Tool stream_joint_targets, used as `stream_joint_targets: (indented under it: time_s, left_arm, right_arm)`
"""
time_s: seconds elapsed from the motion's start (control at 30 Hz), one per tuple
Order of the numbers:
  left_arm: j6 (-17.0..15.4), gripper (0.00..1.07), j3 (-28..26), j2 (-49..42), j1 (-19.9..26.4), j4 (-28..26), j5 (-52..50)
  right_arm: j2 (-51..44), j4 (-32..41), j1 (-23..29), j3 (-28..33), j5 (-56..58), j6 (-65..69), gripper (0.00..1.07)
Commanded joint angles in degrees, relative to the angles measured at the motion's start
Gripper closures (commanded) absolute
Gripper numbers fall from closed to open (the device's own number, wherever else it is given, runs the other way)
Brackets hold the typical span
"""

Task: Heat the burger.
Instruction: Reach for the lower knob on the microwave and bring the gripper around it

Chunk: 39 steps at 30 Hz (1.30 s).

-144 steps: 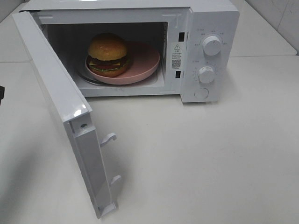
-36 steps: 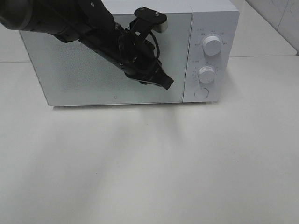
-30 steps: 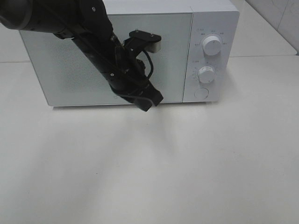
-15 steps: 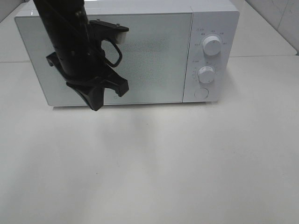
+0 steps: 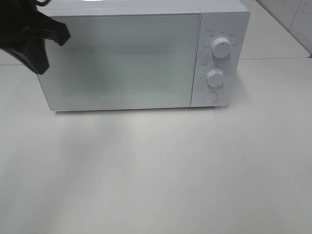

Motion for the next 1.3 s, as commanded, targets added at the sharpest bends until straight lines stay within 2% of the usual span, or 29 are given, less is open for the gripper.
stream_joint_targets:
  time_s: [0.03, 0.07, 0.13, 0.17, 0.2, 0.27, 0.3, 0.37, 0.4, 0.47, 0.53, 0.67, 0.73, 0.9, 0.93, 1.03, 1.1, 1.23, 1.3]
  left_arm:
    - [-1.38, 1.06, 5.50, -6.36, 4.76, 0.06, 3.84]
    - [-1.38, 1.06, 5.50, -6.36, 4.76, 0.06, 3.84]
    - [-1.38, 1.06, 9.97, -10.83, 6.99, 0.06, 3.78]
    - [-1.38, 1.06, 9.97, -10.83, 6.99, 0.06, 3.78]
    - [-1.38, 1.06, 13.46, -13.92, 7.85, 0.11, 3.38]
    - [-1.38, 1.06, 14.90, -15.64, 7.96, 0.11, 3.04]
    - [-1.38, 1.06, 18.56, -19.25, 8.02, 0.23, 2.06]
    - [-1.38, 1.06, 20.05, -20.74, 8.02, 0.06, 1.72]
    - [-1.38, 1.06, 23.32, -24.06, 8.02, -0.11, 0.86]
    - [-1.38, 1.06, 25.10, -25.90, 8.02, -0.29, 0.46]
    - [-1.38, 1.06, 30.19, -31.51, 8.02, -0.46, -0.74]
    - [-1.38, 1.06, 34.09, -36.78, 8.02, -0.46, -2.18]
    - [-1.09, 1.06, 39.36, -43.95, 8.02, -0.46, -5.10]
    - [-1.09, 1.06, 43.32, -52.02, 8.02, -0.52, -7.33]
    - [-1.09, 1.06, 45.09, -56.44, 8.02, -0.52, -8.19]
    - [-1.09, 1.06, 45.84, -58.16, 8.02, -0.52, -8.31]
    - [-1.09, 1.06, 47.90, -66.69, 8.02, -0.57, -8.02]
    - [-1.09, 1.06, 49.50, -72.14, 8.02, -0.80, -7.39]
    - [-1.09, 1.06, 51.34, -77.98, 8.02, -0.80, -6.47]
  right_arm:
    - [-1.49, 0.00, -0.17, 0.11, -0.63, -0.52, 0.48]
    - [-1.49, 0.00, -0.17, 0.11, -0.63, -0.52, 0.48]
    - [-1.49, 0.00, -0.17, 0.11, -0.63, -0.52, 0.48]
    - [-1.49, 0.00, -0.17, 0.11, -0.63, -0.52, 0.48]
    - [-1.49, 0.00, -0.17, 0.11, -0.63, -0.52, 0.48]
    - [-1.49, 0.00, -0.17, 0.11, -0.63, -0.52, 0.48]
    - [-1.49, 0.00, -0.17, 0.11, -0.63, -0.52, 0.48]
    - [-1.49, 0.00, -0.17, 0.11, -0.63, -0.52, 0.48]
    - [-1.49, 0.00, -0.17, 0.11, -0.63, -0.52, 0.48]
    - [-1.49, 0.00, -0.17, 0.11, -0.63, -0.52, 0.48]
    - [-1.49, 0.00, -0.17, 0.11, -0.63, -0.52, 0.48]
    - [-1.49, 0.00, -0.17, 0.11, -0.63, -0.52, 0.48]
    - [-1.49, 0.00, -0.17, 0.11, -0.63, -0.52, 0.48]
    - [-1.49, 0.00, -0.17, 0.11, -0.63, -0.52, 0.48]
    - [-1.49, 0.00, -0.17, 0.11, -0.63, -0.52, 0.48]
    - [-1.49, 0.00, -0.17, 0.11, -0.63, -0.52, 0.48]
    - [-1.49, 0.00, -0.17, 0.11, -0.63, -0.52, 0.48]
    - [-1.49, 0.00, -0.17, 0.11, -0.63, -0.52, 0.48]
    - [-1.49, 0.00, -0.17, 0.11, -0.63, -0.52, 0.48]
